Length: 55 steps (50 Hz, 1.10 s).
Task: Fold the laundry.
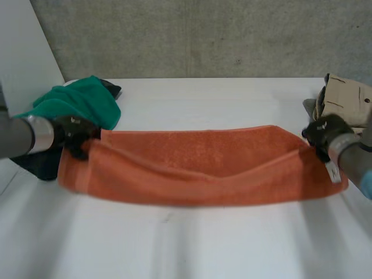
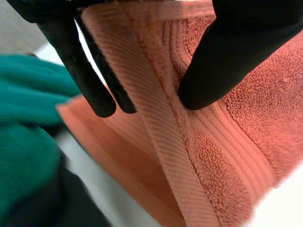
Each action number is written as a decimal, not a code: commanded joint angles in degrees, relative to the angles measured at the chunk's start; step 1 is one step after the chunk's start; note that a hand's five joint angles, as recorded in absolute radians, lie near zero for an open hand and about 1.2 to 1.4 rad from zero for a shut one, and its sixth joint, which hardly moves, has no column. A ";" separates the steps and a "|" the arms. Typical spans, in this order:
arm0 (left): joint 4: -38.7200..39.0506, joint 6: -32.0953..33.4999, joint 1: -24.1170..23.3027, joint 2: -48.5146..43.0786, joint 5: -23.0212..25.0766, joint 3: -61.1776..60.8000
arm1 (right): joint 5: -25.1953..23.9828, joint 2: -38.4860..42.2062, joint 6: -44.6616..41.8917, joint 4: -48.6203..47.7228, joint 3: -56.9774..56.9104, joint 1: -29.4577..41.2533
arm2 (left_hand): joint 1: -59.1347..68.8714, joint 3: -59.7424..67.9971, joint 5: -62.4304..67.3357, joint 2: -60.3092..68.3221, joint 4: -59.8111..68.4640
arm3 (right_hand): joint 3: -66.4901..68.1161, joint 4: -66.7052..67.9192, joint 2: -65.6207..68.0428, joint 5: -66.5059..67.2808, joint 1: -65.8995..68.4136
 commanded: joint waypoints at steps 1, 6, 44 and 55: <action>1.44 -6.39 -2.71 -7.34 -1.84 24.96 | 5.93 6.88 3.51 -6.46 -19.93 2.64 | 14.08 11.60 12.19 11.24 11.24 | 11.76 11.26 12.32 11.41 14.31; 9.93 -16.03 -2.98 -9.71 -3.06 45.16 | 9.44 8.99 10.09 -17.51 -37.06 3.61 | 14.08 11.60 12.19 11.24 11.24 | 11.76 11.26 12.32 11.41 14.31; 40.30 -28.03 -0.78 -5.33 -1.58 -3.12 | -0.57 8.38 20.57 -25.47 -6.97 0.71 | 14.08 11.60 12.19 11.24 11.24 | 11.76 11.26 12.32 11.41 14.31; 15.44 -5.09 2.47 6.80 3.61 -18.68 | -2.68 -5.85 4.06 -0.42 6.14 -3.59 | 14.08 11.60 12.19 11.24 11.24 | 11.76 11.26 12.32 11.41 14.31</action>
